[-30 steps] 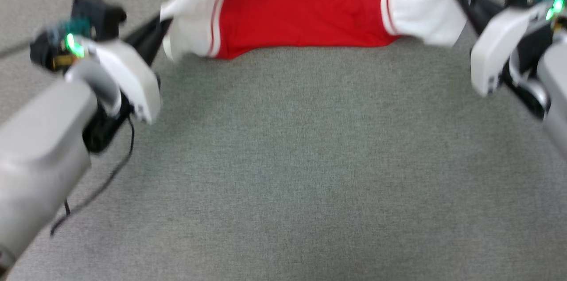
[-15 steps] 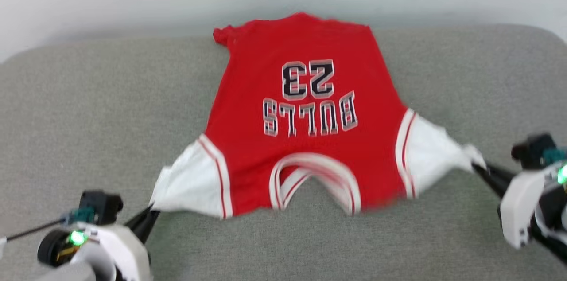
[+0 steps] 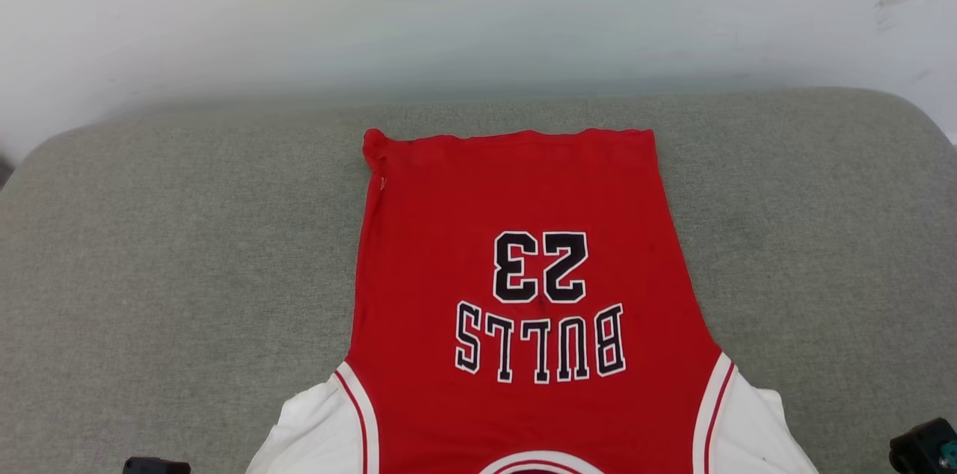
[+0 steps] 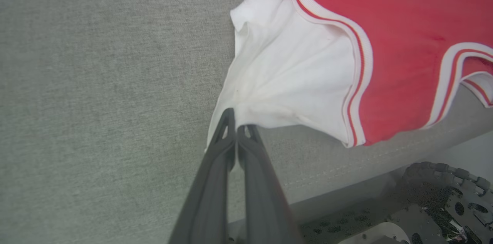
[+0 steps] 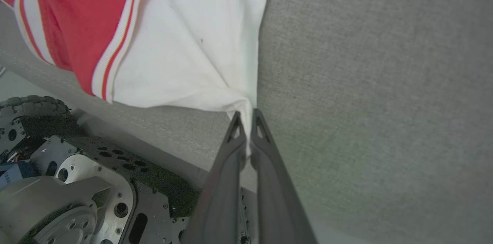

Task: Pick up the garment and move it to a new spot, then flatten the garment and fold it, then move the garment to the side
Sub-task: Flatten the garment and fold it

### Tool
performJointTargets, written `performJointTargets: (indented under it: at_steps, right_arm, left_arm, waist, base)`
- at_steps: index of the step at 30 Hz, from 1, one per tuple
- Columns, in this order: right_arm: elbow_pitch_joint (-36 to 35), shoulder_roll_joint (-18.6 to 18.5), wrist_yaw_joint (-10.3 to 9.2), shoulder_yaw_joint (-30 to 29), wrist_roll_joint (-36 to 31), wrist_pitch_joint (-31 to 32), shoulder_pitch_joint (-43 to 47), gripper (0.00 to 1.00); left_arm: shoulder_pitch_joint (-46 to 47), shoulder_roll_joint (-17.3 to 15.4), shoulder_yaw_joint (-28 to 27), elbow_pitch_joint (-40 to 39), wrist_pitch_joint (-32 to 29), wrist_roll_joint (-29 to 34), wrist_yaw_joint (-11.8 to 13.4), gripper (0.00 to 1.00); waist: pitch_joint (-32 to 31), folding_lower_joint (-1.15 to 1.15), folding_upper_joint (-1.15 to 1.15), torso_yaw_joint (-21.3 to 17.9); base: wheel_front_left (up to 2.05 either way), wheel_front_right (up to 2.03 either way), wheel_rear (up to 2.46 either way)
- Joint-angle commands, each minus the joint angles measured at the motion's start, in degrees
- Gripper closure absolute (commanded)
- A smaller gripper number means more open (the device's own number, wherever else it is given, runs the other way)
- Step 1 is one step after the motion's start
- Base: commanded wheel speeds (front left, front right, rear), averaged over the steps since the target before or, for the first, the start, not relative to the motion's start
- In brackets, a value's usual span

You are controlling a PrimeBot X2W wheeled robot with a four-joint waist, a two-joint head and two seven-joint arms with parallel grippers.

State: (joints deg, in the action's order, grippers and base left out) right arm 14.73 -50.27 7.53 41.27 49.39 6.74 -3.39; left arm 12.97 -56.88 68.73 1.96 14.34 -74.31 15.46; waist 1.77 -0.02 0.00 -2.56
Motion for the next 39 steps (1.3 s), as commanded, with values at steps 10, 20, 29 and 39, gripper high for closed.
performJointTargets:
  at_steps: [10,20,29,39]
  right_arm:
    - [-8.6,3.9,-0.08,-16.9,-8.7,8.1,4.3,0.00]
    - [-17.7,4.8,-0.08,-33.1,-12.5,17.7,-14.4,0.00]
    - [-9.1,6.6,-0.06,-27.1,-11.4,46.1,-42.1,0.00]
    - [0.4,10.0,-0.06,-22.9,-15.6,65.0,-60.8,0.00]
  left_arm:
    - [1.2,0.4,-1.9,-3.5,0.6,2.3,2.6,1.00]
    - [6.8,-0.2,-5.0,-7.8,0.8,7.8,4.8,1.00]
    - [13.4,1.6,-6.6,-10.4,0.5,13.1,5.0,1.00]
    - [18.8,5.7,-7.0,-11.5,0.5,17.9,4.8,1.00]
  waist:
    - [3.1,0.02,0.00,1.0]
    - [11.3,0.02,0.00,3.4]
    - [21.2,0.02,0.00,8.1]
    - [31.1,0.02,0.00,14.3]
  base:
    - [0.00,0.00,0.00]
    - [0.00,0.00,0.00]
    - [0.00,0.00,0.00]
    - [0.00,0.00,0.00]
